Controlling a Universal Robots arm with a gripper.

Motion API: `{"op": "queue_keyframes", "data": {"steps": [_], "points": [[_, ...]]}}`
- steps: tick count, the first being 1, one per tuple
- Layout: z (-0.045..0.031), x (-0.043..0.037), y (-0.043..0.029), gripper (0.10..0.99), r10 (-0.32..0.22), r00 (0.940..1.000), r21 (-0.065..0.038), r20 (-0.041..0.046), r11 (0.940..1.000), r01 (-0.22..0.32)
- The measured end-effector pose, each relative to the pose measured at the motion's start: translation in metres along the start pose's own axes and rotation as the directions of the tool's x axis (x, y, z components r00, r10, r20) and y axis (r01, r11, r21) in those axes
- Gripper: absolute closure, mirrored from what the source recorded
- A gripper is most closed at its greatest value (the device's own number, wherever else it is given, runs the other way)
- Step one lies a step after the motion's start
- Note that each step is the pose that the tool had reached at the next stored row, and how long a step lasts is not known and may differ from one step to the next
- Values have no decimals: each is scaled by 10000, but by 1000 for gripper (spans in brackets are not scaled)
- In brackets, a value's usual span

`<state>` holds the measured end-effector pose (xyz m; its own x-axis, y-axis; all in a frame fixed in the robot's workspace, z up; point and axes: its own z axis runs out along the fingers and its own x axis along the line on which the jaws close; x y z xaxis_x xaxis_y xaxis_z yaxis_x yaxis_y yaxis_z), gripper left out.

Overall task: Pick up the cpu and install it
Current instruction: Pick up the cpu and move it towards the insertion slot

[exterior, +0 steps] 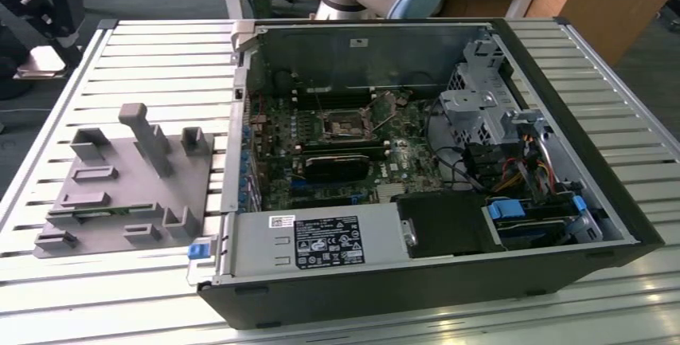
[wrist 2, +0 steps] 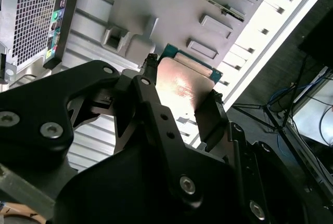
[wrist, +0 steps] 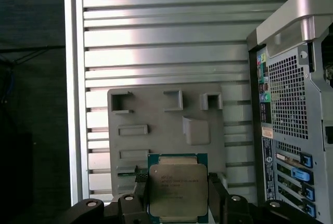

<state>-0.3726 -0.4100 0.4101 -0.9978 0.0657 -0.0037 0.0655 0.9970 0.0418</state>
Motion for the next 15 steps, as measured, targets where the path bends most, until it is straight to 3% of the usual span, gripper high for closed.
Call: {"op": "queue_keyframes", "data": {"steps": [15], "points": [[1, -209, 17, 545, -1, 10000, 0, -1, 10000, 1]]}}
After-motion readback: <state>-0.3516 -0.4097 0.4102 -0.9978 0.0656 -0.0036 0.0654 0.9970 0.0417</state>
